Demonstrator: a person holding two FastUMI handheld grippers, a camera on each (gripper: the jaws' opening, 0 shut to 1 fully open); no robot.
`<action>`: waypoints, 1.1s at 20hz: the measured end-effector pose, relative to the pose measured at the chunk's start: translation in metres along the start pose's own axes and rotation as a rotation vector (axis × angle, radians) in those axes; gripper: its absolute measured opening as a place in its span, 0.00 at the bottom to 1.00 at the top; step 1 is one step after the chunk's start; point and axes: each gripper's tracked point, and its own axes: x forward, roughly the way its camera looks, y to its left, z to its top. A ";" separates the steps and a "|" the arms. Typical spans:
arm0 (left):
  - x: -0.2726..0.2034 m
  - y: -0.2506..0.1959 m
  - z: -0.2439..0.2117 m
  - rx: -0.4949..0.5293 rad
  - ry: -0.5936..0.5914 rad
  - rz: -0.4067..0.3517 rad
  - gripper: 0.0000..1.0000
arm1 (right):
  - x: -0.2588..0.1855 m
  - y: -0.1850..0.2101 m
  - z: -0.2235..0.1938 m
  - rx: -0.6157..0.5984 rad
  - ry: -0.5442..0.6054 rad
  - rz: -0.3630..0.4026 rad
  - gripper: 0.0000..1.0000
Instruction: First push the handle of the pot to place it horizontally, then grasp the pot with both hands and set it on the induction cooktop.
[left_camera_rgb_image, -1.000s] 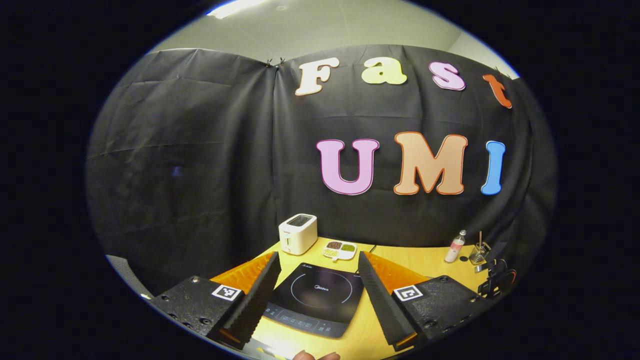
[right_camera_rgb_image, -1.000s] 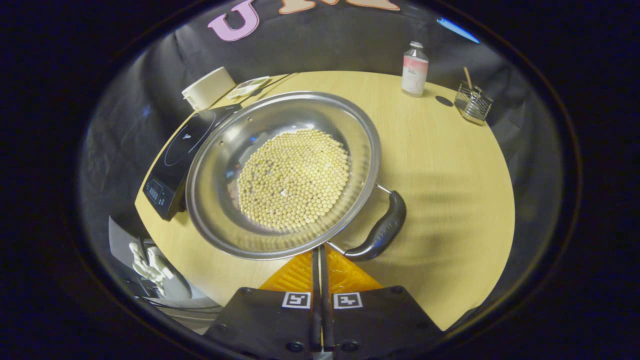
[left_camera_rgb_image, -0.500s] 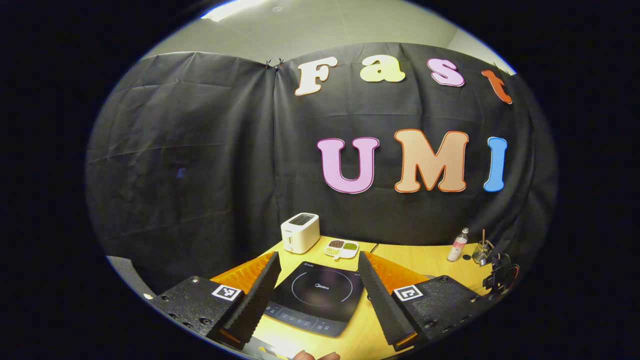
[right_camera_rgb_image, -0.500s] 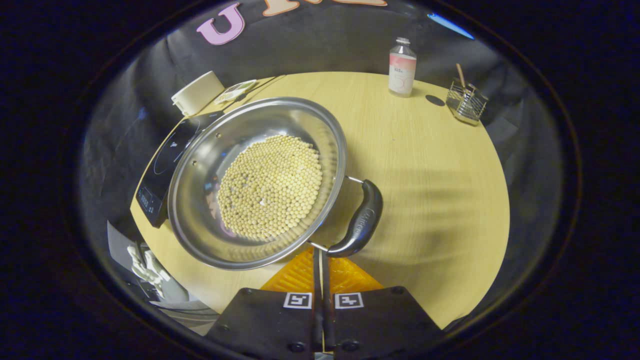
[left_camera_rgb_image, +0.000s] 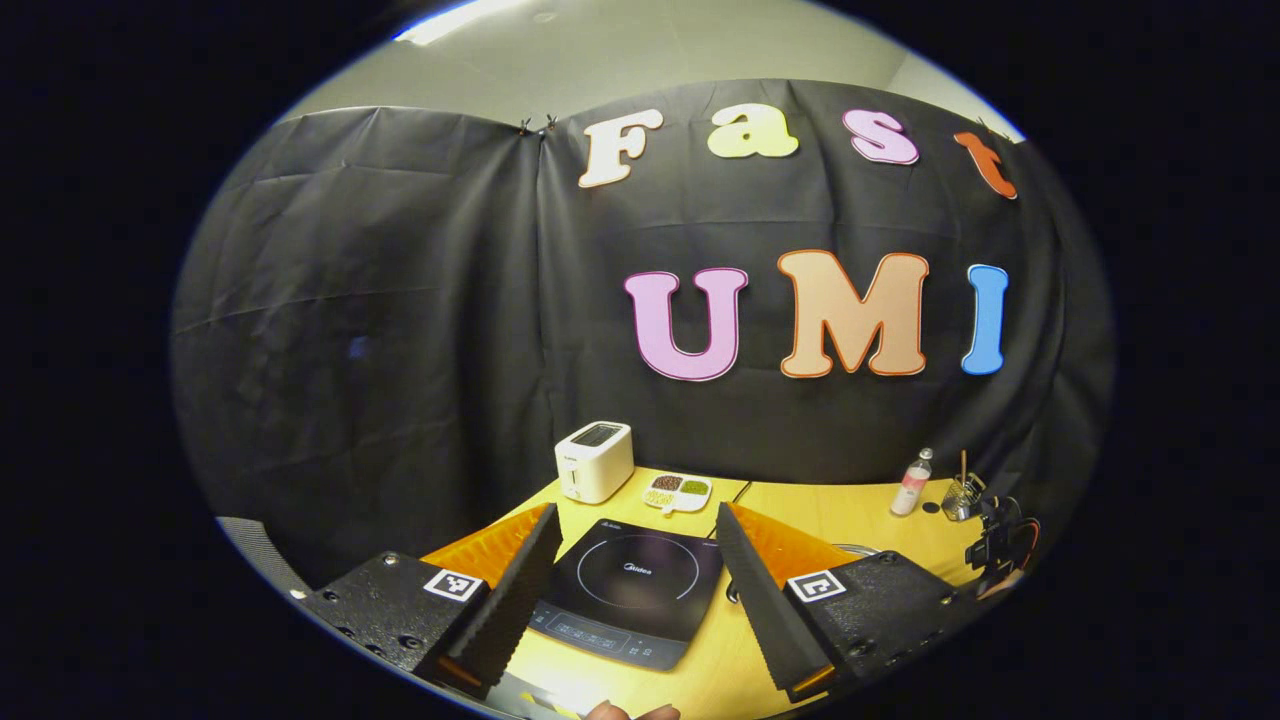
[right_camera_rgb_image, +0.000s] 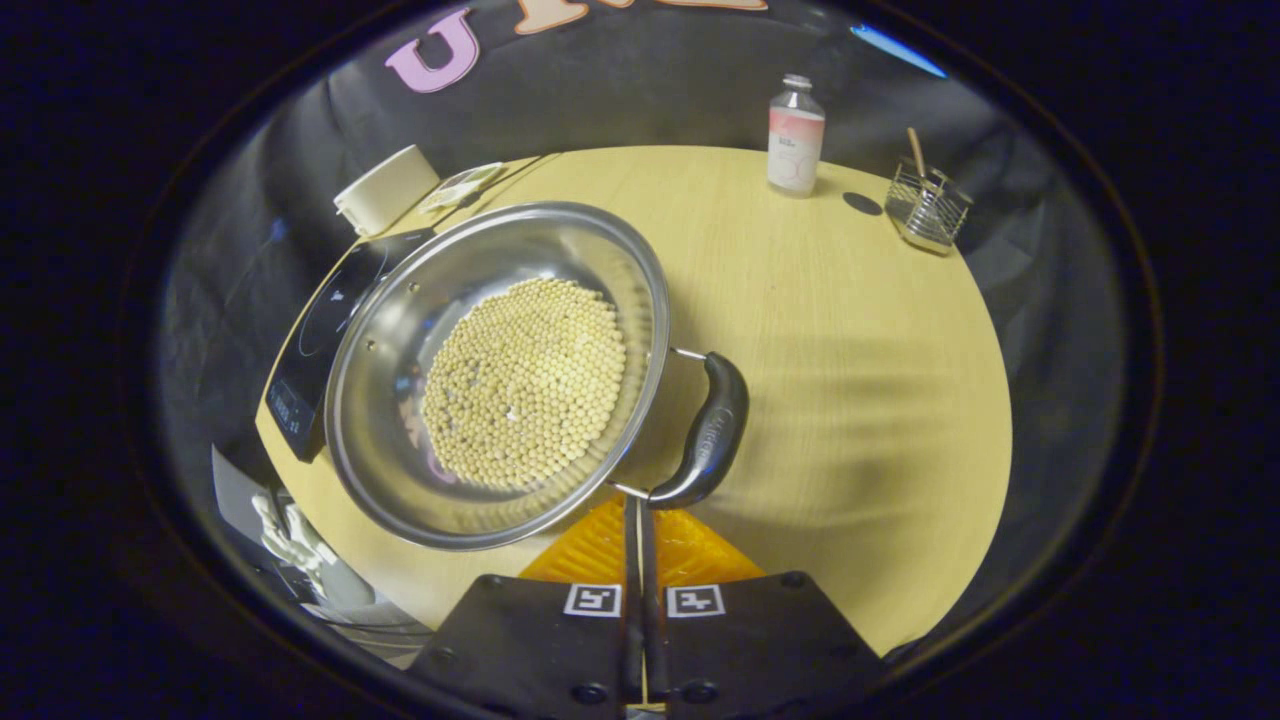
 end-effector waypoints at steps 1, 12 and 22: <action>0.002 -0.001 -0.001 0.000 0.000 -0.009 0.91 | -0.002 -0.002 0.001 0.000 -0.010 -0.014 0.00; 0.076 -0.050 -0.064 -0.036 0.177 -0.327 0.95 | -0.044 0.000 0.032 0.171 -0.136 -0.103 0.98; 0.135 -0.079 -0.174 -0.049 0.530 -0.647 0.95 | -0.044 0.014 0.044 0.327 -0.107 -0.253 0.83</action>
